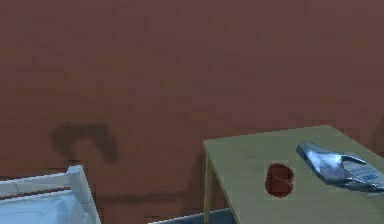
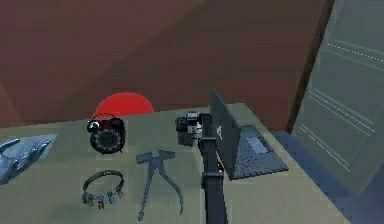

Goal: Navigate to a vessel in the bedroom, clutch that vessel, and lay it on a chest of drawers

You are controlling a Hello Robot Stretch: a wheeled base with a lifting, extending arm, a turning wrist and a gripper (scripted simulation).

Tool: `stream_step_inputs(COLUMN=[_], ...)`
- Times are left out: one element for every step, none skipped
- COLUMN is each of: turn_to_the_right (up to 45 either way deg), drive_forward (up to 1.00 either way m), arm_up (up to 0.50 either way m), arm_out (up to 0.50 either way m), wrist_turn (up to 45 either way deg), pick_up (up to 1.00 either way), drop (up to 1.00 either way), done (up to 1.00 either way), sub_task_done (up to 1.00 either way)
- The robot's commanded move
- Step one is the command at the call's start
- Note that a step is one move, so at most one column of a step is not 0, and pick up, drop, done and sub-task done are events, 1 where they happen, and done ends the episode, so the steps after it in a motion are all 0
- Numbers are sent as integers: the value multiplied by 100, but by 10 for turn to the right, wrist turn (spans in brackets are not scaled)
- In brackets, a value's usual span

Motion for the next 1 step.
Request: stream_step_inputs(turn_to_the_right=[0], drive_forward=[0], arm_up=[24], arm_out=[0], wrist_turn=[0], pick_up=[0], drop=[0], done=[0], sub_task_done=[0])
